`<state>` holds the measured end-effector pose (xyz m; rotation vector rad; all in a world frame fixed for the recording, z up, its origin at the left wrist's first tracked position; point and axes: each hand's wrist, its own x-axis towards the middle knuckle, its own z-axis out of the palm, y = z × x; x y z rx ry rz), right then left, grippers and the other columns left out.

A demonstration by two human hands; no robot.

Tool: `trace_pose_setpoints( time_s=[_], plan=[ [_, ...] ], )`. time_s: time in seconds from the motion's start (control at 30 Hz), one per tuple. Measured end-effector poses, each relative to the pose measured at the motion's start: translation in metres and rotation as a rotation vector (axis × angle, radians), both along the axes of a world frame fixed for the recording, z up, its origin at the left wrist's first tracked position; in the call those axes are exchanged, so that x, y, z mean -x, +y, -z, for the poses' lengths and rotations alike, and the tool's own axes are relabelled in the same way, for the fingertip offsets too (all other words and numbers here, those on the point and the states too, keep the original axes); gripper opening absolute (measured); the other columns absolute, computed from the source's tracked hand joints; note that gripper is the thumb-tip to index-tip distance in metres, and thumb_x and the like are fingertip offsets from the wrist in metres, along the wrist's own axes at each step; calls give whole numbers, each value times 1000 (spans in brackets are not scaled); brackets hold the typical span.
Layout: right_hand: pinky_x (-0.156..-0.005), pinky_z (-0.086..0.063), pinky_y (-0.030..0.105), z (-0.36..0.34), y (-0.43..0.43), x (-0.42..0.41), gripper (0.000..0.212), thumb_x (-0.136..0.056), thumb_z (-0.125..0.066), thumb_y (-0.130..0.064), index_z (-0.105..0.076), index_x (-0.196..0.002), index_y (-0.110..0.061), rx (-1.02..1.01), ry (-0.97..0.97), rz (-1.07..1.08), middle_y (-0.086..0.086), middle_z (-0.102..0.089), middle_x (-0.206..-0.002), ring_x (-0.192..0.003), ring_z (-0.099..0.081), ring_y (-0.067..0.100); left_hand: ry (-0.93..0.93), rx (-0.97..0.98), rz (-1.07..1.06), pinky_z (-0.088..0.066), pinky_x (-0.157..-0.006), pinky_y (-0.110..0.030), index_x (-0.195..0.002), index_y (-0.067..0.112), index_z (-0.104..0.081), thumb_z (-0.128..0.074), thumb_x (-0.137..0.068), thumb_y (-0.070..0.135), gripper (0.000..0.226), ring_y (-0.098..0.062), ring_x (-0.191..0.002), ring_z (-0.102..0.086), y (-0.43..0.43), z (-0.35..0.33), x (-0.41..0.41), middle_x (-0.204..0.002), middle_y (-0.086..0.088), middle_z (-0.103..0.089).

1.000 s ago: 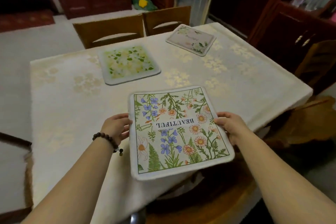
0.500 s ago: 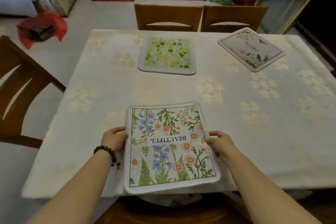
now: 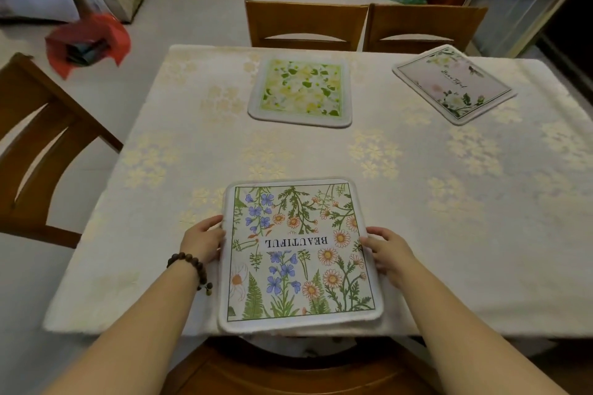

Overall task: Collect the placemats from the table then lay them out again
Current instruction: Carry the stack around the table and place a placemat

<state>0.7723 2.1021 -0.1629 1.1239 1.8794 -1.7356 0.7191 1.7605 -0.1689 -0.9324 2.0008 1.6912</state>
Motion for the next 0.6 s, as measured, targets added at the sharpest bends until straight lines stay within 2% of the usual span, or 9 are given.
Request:
trace_pose_setpoints(
  time_s=[0.1, 0.13, 0.23, 0.37, 0.5, 0.6],
  plan=[
    [-52, -54, 29, -2, -1, 1, 23, -87, -66, -13, -63, -108, -19, 1, 9, 10, 9, -71, -98, -81, -71, 25, 31, 43, -10, -53, -91, -47, -113, 22, -67, -54, -88, 4, 34, -27, -99, -64, 5, -4, 0, -113, -11, -67],
    [-54, -56, 30, -2, -1, 2, 22, -87, -66, -12, -64, -108, -17, -7, 22, 24, 9, -71, -99, -82, -70, 25, 47, 61, -14, -52, -92, -46, -110, 22, -67, -54, -87, 4, 32, -26, -97, -63, 7, -6, 0, -111, -11, -67],
    [-73, -59, 43, -2, -1, 3, 24, -86, -65, -11, -67, -110, -12, -56, 49, 38, 10, -71, -100, -89, -69, 28, 75, 103, -3, -53, -86, -45, -102, 23, -67, -59, -83, 4, 28, -28, -97, -62, 8, -11, 1, -106, -10, -66],
    [-52, -54, 31, -6, -2, 0, 21, -86, -62, -6, -65, -104, -18, -9, 45, 51, 11, -74, -90, -75, -73, 26, 56, 72, 25, -56, -83, -50, -102, 23, -65, -58, -79, -3, 35, -33, -94, -66, 7, -12, 3, -100, -15, -69],
    [-54, -55, 32, -11, -1, -1, 25, -84, -58, 1, -64, -101, -17, -26, 36, 50, 15, -74, -86, -70, -73, 27, 64, 34, 15, -56, -78, -48, -98, 23, -64, -54, -78, -7, 37, -33, -85, -66, 7, -15, 3, -101, -20, -69],
    [-47, -53, 28, -21, 6, -3, 25, -83, -56, 5, -65, -96, -15, -20, 53, 88, 15, -74, -83, -60, -72, 23, 72, -35, -13, -55, -83, -51, -98, 22, -64, -52, -77, -10, 40, -34, -87, -67, 5, -24, 6, -101, -19, -70]
  ],
)
